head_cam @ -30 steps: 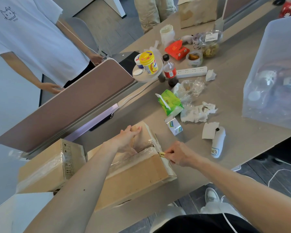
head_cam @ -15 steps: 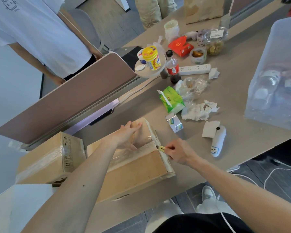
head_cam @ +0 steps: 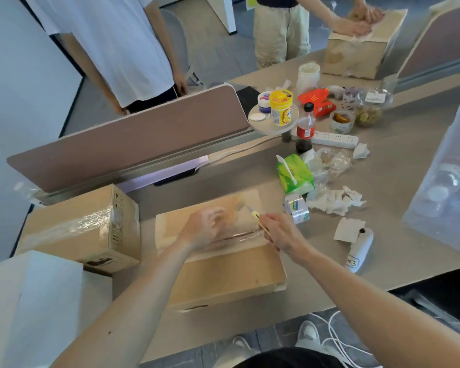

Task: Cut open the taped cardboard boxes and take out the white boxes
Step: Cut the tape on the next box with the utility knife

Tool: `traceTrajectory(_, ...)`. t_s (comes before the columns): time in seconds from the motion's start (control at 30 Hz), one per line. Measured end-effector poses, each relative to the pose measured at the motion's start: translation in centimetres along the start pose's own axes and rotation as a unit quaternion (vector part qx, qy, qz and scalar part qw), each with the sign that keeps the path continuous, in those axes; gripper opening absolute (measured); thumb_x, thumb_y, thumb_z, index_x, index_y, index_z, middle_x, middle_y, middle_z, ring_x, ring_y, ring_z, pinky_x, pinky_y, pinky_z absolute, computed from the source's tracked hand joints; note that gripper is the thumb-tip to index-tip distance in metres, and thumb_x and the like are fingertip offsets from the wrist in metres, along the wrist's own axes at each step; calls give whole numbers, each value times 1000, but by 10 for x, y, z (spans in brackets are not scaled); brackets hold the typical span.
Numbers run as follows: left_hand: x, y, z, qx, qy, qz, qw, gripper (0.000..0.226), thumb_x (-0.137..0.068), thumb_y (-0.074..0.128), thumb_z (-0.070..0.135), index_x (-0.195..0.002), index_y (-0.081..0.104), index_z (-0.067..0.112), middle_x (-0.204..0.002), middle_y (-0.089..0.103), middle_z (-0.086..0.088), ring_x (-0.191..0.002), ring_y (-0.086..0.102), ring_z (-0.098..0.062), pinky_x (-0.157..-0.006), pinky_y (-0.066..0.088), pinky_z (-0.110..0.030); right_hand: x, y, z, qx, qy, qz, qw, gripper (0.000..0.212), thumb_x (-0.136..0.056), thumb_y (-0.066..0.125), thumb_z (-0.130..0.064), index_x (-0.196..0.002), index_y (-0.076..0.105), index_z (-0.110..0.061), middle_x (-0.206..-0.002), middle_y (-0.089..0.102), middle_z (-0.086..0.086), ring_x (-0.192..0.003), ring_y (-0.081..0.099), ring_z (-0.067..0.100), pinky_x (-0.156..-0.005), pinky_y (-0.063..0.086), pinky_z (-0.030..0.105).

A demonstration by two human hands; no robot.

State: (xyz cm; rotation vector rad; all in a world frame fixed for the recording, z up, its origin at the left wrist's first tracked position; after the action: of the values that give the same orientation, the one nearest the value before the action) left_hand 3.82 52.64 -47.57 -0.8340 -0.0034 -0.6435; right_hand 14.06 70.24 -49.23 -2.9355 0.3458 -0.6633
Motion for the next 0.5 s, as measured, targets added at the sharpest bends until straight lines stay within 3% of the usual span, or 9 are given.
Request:
traceTrajectory(0.1,24,-7,-18,111,-24,22,993,65,-81,59,71,-106,74,13,-108,75,-1,-105,69,-16,-94,51,-32,-2,47,-18,12,16,-24,1000,34,-97,47,-30,-68,51,-14,-44,39,-5,-42,33,14,-42,24,26)
traceTrajectory(0.13,33,-8,-22,146,-27,14,989,64,-83,56,74,-104,75,16,-104,75,3,-102,69,-14,-93,52,-33,0,66,-24,3,29,-41,999,33,-98,45,-29,-68,51,-14,-44,39,-5,-41,32,13,-41,24,24)
traceTrajectory(0.23,57,-14,-31,267,-11,2,964,40,-96,53,47,-96,73,13,-94,73,7,-92,66,-8,-92,49,-30,13,125,-40,-38,70,-116,990,36,-99,39,-27,-65,48,-19,-51,37,-3,-39,28,10,-39,20,21)
traceTrajectory(0.33,80,-23,-47,386,-6,18,922,31,-99,53,32,-98,70,6,-85,63,-2,-84,57,-15,-85,48,-31,23,168,-40,-72,154,-149,974,52,-98,37,-40,-49,39,-24,-45,34,-5,-37,22,9,-40,12,23)
traceTrajectory(0.4,93,-30,-61,456,-10,31,890,26,-99,58,31,-100,72,9,-84,59,-5,-81,52,-20,-80,46,-37,25,191,-38,-80,187,-154,967,58,-97,38,-51,-46,37,-24,-44,33,-5,-37,22,9,-40,10,23)
traceTrajectory(0.5,105,-39,-81,483,-19,68,873,27,-92,66,40,-89,72,14,-78,59,-7,-72,50,-21,-77,39,-43,28,218,-38,-67,196,-165,964,55,-94,37,-57,-51,39,-21,-48,37,-2,-38,27,10,-39,15,22)
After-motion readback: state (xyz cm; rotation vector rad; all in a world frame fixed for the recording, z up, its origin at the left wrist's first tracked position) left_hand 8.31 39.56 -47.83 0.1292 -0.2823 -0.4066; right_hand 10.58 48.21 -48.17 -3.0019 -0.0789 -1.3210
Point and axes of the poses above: each hand's wrist, its own x-axis away from the middle knuckle, its own y-axis out of the palm, z = x × y, the point moved 8 cm from there along -x, towards the middle knuckle
